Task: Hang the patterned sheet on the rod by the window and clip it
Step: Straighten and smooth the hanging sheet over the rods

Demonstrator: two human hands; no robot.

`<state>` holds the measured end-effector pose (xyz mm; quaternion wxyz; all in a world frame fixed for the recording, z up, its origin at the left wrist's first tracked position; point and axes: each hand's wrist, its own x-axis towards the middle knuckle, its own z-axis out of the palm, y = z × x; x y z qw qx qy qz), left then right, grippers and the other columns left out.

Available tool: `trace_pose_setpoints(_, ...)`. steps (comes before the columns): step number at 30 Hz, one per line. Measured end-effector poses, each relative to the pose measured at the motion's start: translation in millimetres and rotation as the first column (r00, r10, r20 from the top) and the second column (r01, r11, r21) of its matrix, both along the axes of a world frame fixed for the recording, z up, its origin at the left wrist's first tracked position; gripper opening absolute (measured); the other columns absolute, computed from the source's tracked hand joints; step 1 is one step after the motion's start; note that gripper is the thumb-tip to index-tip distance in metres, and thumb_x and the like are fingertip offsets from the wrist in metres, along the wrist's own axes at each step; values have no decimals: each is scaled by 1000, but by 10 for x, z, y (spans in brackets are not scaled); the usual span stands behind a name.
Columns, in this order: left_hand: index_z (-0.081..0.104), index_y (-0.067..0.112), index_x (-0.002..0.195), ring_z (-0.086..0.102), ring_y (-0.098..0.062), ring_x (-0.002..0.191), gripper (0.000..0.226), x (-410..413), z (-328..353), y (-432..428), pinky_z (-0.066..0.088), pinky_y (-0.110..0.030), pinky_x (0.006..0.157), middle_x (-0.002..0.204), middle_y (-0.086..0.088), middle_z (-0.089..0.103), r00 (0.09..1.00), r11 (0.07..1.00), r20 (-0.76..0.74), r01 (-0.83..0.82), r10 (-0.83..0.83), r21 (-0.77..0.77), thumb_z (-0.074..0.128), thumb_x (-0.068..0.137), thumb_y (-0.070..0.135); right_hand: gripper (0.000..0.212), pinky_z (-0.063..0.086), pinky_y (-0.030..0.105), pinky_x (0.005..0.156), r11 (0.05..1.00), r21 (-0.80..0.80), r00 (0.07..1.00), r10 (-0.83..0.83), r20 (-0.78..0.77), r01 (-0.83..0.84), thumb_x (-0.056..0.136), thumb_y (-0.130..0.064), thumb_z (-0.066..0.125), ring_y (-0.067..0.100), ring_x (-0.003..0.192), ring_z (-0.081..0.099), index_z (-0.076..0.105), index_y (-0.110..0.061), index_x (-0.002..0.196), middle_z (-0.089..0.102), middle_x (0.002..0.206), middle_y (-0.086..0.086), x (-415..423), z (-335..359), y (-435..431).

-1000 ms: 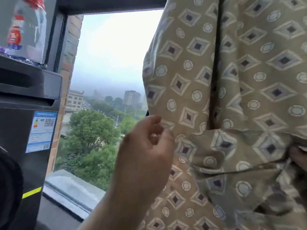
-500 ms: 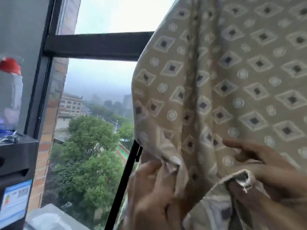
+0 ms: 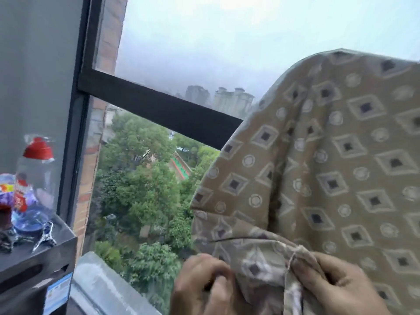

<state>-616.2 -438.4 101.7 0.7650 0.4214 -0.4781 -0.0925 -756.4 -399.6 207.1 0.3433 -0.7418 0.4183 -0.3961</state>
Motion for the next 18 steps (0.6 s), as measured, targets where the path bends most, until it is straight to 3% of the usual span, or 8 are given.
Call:
trace_pose_setpoints(3,63,41,81,61,-13,81,16,916,-125,-111,49,-30,74,86,9,66,972,926,-187,-66,144,371,60,72,28,15,49,5,63,995,-61,988,-74,136,83,77,-13,76,-5,67,66,81,-25,69,77,80,5,109,320,-159)
trace_pose_setpoints(4,61,39,87,60,-13,86,20,1089,-120,-260,48,-30,78,96,5,65,987,861,-151,34,50,507,66,71,28,13,52,10,69,996,-64,985,-48,167,59,71,-34,83,0,76,70,82,-22,76,77,88,5,196,382,-169)
trace_pose_setpoints(5,62,34,93,59,-11,86,30,1174,-76,-372,48,-26,76,100,2,63,970,765,-193,235,-146,599,70,65,32,45,55,15,72,995,-86,984,-34,173,50,57,-55,87,6,83,72,82,-18,82,77,94,4,251,428,-193)
trace_pose_setpoints(7,66,20,98,57,-11,75,54,1188,-17,-534,47,-19,67,88,-1,64,751,506,-456,659,-478,556,71,51,46,80,57,25,77,994,-73,979,-65,193,81,32,-73,85,14,90,73,81,-12,83,77,100,3,416,459,-209)
trace_pose_setpoints(9,67,16,97,59,-14,67,51,1218,-5,-639,48,-25,67,77,1,66,585,408,-644,810,-494,422,74,54,41,81,57,27,77,993,-72,987,-87,138,97,32,-71,86,19,92,73,80,-7,81,76,100,6,549,507,-192)
trace_pose_setpoints(12,68,11,91,60,-19,60,17,1192,61,-782,46,-28,59,76,-8,67,357,513,-845,850,-399,117,74,76,16,50,53,12,70,992,24,981,-127,147,125,63,-48,82,13,91,73,78,1,76,77,97,6,735,574,-192)
trace_pose_setpoints(15,65,9,88,63,-18,57,13,1286,364,-837,52,-28,48,75,-9,69,119,693,-921,696,-370,-189,54,93,7,73,46,5,74,962,-60,961,-271,-46,268,42,-81,77,0,84,70,81,-17,78,77,88,-4,814,551,-217)
trace_pose_setpoints(18,67,13,96,70,-18,74,29,1501,816,-771,59,-27,61,85,-7,74,214,796,-865,533,-453,-286,50,91,-10,19,40,-3,69,891,-264,909,-405,-97,369,57,-46,92,-12,72,61,75,-37,60,70,80,-15,804,576,-207)
